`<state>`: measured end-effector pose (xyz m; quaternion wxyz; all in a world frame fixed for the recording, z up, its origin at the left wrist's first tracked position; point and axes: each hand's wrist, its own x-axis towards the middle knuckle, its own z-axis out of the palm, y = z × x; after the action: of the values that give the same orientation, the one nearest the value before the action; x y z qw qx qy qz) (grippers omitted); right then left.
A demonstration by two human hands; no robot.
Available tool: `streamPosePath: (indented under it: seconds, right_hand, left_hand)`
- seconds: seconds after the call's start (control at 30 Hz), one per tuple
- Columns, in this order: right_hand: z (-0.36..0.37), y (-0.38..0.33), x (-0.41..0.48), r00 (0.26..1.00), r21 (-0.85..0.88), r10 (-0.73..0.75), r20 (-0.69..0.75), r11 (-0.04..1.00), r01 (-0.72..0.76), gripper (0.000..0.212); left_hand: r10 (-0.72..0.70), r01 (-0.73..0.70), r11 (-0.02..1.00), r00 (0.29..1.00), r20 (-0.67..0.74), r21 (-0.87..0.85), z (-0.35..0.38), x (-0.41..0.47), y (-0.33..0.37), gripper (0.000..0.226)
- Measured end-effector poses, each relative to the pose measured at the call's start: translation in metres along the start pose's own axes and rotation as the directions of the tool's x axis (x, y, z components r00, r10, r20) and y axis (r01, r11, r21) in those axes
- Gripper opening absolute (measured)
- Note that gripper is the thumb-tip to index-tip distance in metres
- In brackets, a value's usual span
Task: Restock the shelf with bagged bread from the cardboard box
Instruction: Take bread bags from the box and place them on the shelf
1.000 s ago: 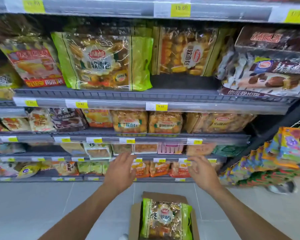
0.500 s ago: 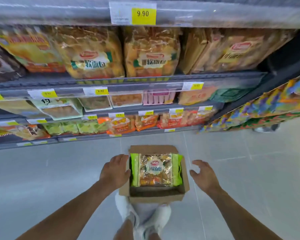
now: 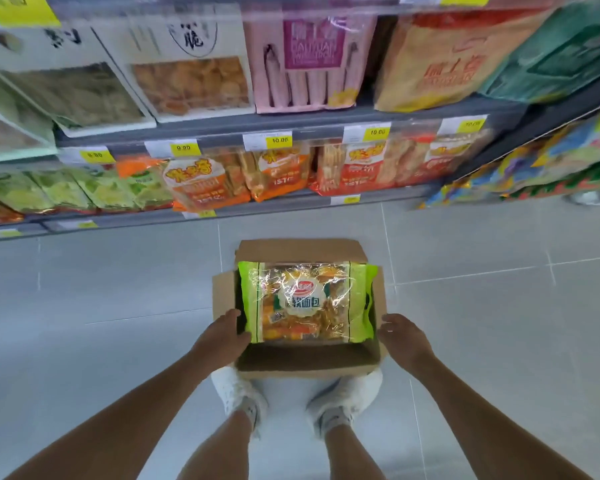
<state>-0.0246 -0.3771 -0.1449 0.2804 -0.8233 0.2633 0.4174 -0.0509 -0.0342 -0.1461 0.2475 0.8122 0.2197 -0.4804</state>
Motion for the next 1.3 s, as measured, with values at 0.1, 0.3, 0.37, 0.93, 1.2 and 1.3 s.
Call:
streamPosePath:
  seconds: [0.1, 0.3, 0.37, 0.93, 1.2, 1.3]
  right_hand:
    - [0.020, 0.014, 0.045, 1.000, -0.005, 0.022, 0.014, 1.000, -0.022, 0.035]
    - [0.061, 0.033, 0.117, 0.993, 0.048, 0.093, 0.079, 0.994, -0.097, 0.041]
    - [0.075, 0.037, 0.134, 0.991, 0.112, 0.096, 0.088, 0.988, -0.106, 0.054]
    - [0.086, 0.022, 0.123, 0.974, 0.392, 0.158, 0.165, 0.895, -0.212, 0.042]
    - [0.046, -0.016, 0.054, 0.988, 0.422, 0.105, 0.112, 0.895, -0.143, 0.031]
    - [0.021, -0.038, 0.021, 0.994, 0.466, 0.064, 0.084, 0.880, -0.096, 0.014]
  left_hand:
    - [-0.050, 0.052, 0.996, 0.999, 0.022, -0.078, 0.023, 0.046, -0.005, 0.062]
    - [-0.156, 0.154, 0.919, 0.987, 0.022, -0.362, 0.058, 0.134, -0.014, 0.049]
    - [-0.172, 0.175, 0.867, 0.984, 0.049, -0.466, 0.063, 0.151, -0.013, 0.068]
    - [-0.179, 0.271, 0.746, 0.961, 0.209, -0.608, 0.056, 0.131, -0.006, 0.050]
    - [-0.135, 0.217, 0.743, 0.975, 0.177, -0.633, 0.009, 0.056, 0.010, 0.050]
    - [-0.112, 0.171, 0.747, 0.985, 0.131, -0.642, -0.014, 0.022, 0.021, 0.049]
